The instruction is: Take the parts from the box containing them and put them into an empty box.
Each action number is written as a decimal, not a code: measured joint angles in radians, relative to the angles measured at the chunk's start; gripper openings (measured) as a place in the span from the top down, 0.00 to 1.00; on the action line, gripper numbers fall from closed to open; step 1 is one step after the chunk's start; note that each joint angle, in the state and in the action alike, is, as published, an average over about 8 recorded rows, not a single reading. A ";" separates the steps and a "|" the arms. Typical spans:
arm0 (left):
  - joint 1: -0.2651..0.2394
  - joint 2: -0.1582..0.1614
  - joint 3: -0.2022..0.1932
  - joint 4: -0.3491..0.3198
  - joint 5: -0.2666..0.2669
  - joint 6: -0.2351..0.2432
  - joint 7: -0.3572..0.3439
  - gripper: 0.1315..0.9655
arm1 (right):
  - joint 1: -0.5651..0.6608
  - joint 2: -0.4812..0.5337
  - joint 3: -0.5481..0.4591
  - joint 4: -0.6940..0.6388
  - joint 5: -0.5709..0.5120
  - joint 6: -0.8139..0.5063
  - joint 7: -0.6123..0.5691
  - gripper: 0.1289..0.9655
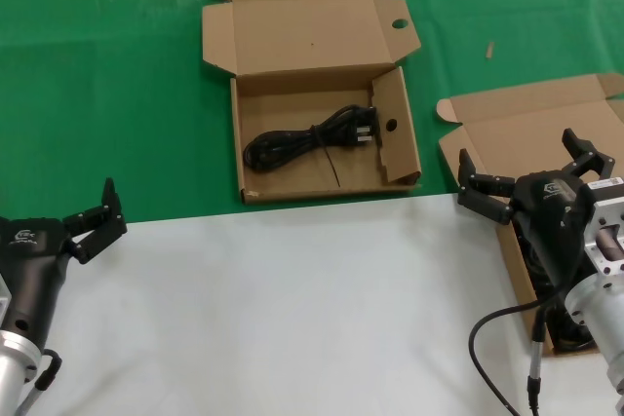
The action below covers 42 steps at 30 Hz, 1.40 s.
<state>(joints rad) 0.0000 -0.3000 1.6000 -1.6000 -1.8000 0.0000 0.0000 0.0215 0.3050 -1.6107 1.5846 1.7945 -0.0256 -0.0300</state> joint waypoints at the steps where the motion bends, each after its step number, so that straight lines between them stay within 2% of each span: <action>1: 0.000 0.000 0.000 0.000 0.000 0.000 0.000 0.00 | 0.000 0.000 0.000 0.000 0.000 0.000 0.000 0.00; 42: 0.000 0.000 0.000 0.000 0.000 0.000 0.000 0.00 | 0.000 0.000 0.000 0.000 0.000 0.000 0.000 0.00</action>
<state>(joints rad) 0.0000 -0.3000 1.6000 -1.6000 -1.8000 0.0000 0.0000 0.0215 0.3050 -1.6107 1.5846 1.7945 -0.0256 -0.0300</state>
